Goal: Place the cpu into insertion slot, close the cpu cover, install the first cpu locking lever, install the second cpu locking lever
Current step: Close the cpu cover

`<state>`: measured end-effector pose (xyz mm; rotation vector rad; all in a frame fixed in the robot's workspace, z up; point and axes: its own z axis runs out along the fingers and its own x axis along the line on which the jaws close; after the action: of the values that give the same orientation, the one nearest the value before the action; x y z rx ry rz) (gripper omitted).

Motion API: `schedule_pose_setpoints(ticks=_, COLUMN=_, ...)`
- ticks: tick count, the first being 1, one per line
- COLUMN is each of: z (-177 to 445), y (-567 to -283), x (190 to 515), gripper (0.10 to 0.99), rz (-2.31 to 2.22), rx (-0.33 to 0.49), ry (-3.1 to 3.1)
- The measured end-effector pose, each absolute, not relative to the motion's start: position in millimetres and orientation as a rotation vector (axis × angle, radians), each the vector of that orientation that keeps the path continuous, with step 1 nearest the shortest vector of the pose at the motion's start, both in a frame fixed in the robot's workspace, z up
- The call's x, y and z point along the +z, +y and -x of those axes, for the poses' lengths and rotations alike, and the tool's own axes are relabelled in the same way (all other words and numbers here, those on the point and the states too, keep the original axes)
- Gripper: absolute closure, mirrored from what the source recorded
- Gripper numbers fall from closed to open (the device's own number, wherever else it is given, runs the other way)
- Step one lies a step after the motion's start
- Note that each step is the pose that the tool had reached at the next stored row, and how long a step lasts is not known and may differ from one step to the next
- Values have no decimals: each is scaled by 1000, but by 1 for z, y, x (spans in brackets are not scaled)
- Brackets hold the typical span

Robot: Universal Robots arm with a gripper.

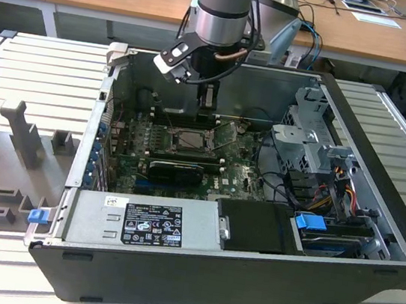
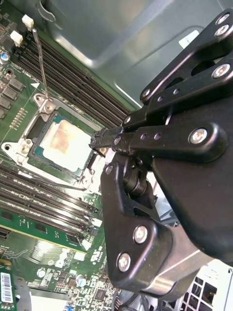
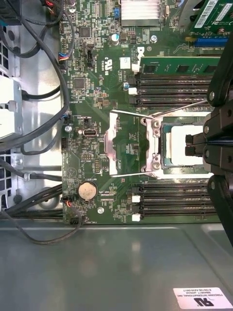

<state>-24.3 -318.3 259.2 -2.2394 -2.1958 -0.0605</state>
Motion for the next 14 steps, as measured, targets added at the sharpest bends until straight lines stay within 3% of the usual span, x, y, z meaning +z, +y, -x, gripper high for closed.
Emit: schedule_pose_setpoints(ticks=14, z=18, y=-318, x=266, gripper=980, rz=2239, rx=-60, ry=-2196)
